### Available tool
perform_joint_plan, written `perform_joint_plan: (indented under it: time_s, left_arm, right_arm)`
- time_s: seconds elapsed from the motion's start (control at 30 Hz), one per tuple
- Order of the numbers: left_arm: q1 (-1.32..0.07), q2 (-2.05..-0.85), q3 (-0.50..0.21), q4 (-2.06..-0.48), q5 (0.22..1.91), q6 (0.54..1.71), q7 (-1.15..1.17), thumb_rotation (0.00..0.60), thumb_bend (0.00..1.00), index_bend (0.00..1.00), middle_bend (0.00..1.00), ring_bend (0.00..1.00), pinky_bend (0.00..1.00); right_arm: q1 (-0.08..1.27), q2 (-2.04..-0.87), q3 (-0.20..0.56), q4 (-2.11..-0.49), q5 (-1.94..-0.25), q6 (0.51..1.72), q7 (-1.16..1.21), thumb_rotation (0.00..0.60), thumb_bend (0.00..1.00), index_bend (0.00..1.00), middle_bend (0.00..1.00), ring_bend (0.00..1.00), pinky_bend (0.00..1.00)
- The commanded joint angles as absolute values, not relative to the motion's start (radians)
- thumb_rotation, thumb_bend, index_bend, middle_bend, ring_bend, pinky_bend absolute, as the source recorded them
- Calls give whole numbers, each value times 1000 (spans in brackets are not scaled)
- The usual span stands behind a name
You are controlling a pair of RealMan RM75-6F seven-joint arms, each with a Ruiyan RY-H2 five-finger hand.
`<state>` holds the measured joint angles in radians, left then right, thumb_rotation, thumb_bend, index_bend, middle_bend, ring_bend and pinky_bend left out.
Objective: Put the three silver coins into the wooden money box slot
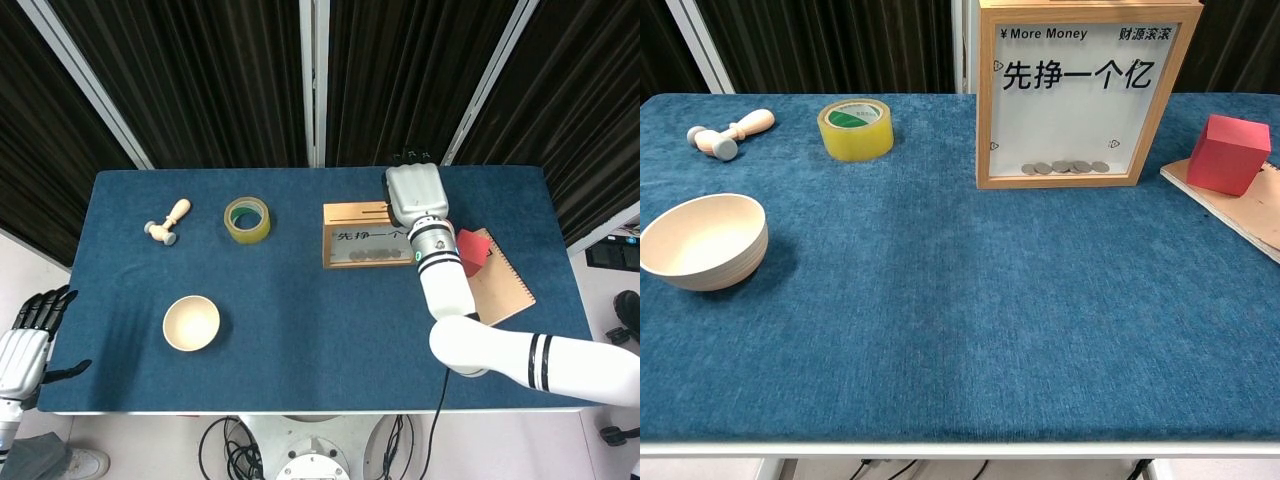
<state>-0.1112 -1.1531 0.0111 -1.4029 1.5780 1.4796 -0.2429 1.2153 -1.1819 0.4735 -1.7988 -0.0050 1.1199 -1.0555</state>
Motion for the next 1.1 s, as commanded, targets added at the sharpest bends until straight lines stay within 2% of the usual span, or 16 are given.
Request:
perform_joint_plan:
  time_s: [0.03, 0.53, 1.1]
  left_arm:
    - [-111, -1154, 12, -1401, 1578, 1478, -245, 600, 11, 12, 0, 0, 0]
    - [-111, -1152, 16, -1394, 1577, 1472, -254, 600, 11, 13, 0, 0, 0]
    - [-108, -1151, 14, -1388, 1574, 1477, -261, 600, 10, 12, 0, 0, 0]
  right_arm:
    - [1224, -1184, 456, -1789, 3, 1122, -1052, 600, 452, 793, 140, 0, 0]
    - [1258, -1207, 393, -1755, 10, 1123, -1029, 600, 453, 790, 150, 0, 0]
    - [1284, -1226, 365, -1728, 38, 1119, -1018, 600, 455, 784, 148, 0, 0]
